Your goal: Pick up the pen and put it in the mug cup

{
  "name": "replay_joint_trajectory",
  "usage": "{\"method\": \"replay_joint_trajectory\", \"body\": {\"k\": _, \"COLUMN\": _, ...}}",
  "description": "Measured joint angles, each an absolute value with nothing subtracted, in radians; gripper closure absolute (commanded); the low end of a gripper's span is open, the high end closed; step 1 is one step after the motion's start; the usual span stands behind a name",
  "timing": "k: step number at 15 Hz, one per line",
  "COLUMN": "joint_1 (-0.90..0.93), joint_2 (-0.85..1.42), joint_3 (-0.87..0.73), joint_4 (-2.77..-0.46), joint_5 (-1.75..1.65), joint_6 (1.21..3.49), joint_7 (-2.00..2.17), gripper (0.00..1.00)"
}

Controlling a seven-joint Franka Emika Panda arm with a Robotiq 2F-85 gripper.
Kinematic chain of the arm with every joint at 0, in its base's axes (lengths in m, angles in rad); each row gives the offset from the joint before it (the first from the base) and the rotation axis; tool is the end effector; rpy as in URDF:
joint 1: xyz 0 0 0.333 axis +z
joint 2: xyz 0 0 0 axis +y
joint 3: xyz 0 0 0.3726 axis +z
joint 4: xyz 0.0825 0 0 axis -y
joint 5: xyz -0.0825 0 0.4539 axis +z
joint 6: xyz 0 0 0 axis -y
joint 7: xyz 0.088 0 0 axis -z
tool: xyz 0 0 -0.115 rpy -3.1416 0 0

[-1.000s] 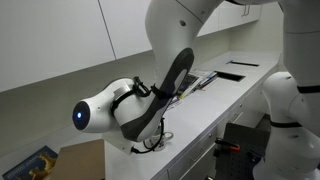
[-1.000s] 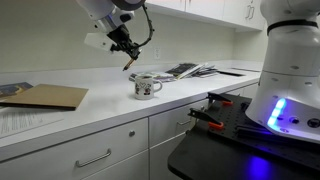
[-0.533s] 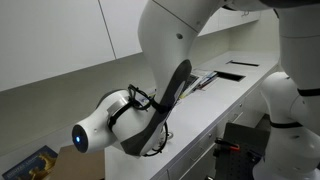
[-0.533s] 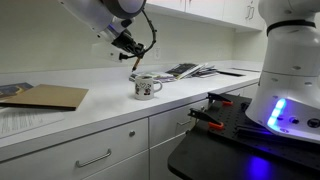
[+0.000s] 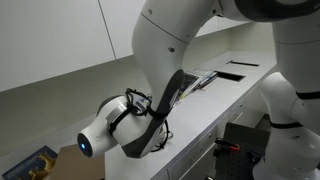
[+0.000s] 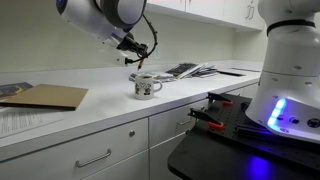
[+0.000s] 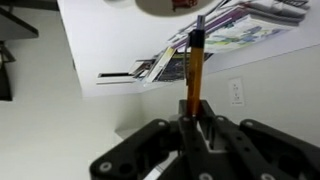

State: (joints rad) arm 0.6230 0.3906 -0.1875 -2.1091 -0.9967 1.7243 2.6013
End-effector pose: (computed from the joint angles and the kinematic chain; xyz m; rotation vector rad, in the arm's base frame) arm 0.5585 0.1672 0.2255 1.5088 -1.5293 1.0923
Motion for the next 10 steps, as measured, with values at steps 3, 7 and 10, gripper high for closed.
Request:
{"method": "replay_joint_trajectory", "body": {"k": 3, "joint_1": 0.646, "joint_2": 0.428, "joint_3": -0.227, "joint_4": -2.086, "joint_5": -1.015, "joint_6": 1.702, "joint_7": 2.601, "gripper": 0.96}}
{"method": "replay_joint_trajectory", "body": {"k": 7, "joint_1": 0.677, "joint_2": 0.487, "joint_3": -0.261, "joint_4": -2.070, "joint_5": -1.017, "joint_6": 1.701, "joint_7": 2.601, "gripper": 0.96}}
{"method": "replay_joint_trajectory", "body": {"k": 10, "joint_1": 0.701, "joint_2": 0.546, "joint_3": -0.278, "joint_4": -2.056, "joint_5": -1.017, "joint_6": 1.701, "joint_7": 2.601, "gripper": 0.96}}
